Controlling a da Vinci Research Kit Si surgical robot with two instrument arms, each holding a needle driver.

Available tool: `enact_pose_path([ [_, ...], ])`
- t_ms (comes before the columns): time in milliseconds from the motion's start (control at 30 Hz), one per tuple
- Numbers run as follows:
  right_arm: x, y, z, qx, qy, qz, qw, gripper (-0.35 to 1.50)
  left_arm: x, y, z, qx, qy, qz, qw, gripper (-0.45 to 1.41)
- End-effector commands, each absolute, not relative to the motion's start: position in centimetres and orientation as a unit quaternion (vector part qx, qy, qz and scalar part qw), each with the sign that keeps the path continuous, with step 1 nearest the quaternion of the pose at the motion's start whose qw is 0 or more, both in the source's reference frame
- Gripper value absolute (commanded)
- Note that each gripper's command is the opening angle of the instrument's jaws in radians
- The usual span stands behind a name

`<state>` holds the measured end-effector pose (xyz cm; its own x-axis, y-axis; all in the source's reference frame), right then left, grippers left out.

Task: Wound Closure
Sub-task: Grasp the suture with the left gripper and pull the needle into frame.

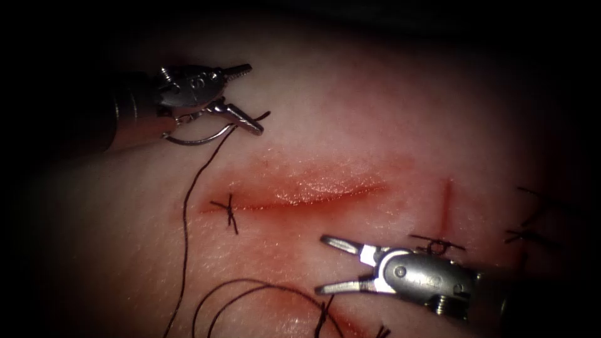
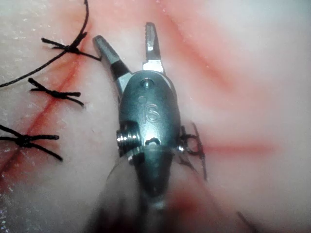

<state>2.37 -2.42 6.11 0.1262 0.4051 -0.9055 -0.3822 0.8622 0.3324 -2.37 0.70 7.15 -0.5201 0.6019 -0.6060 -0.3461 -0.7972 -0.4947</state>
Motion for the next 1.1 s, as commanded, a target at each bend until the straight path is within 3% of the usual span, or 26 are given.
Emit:
enact_pose_path([
  [33, 2.46, -2.4, 6.2, 0.011, 0.607, 0.264, 0.75, 0.79, -2.37, 0.7, 7.1, -0.404, -0.157, 0.859, 0.274, 1.13],
  [633, 2.55, -2.5, 6.2, 0.018, 0.607, 0.263, 0.75, 0.83, -0.69, -0.2, 6.2, -0.311, -0.135, 0.922, 0.187, 1.1],
  [700, 2.57, -2.5, 6.2, 0.019, 0.608, 0.262, 0.749, 0.83, -0.57, -0.1, 6.2, -0.303, -0.134, 0.925, 0.184, 0.93],
  [733, 2.58, -2.5, 6.3, 0.019, 0.609, 0.261, 0.749, 0.83, -0.54, 0.0, 6.2, -0.305, -0.126, 0.924, 0.191, 0.66],
  [800, 2.62, -2.5, 6.3, 0.02, 0.609, 0.259, 0.749, 0.83, -0.53, 0.2, 6.2, -0.329, -0.094, 0.922, 0.184, 0.34],
  [1000, 2.66, -2.6, 6.3, 0.022, 0.61, 0.26, 0.749, 0.86, -0.77, 0.8, 6.3, -0.354, -0.03, 0.928, 0.11, 0.31],
  [1100, 2.63, -2.6, 6.3, 0.022, 0.61, 0.259, 0.749, 0.84, -0.88, 0.9, 6.5, -0.354, -0.055, 0.913, 0.194, 0.36],
])
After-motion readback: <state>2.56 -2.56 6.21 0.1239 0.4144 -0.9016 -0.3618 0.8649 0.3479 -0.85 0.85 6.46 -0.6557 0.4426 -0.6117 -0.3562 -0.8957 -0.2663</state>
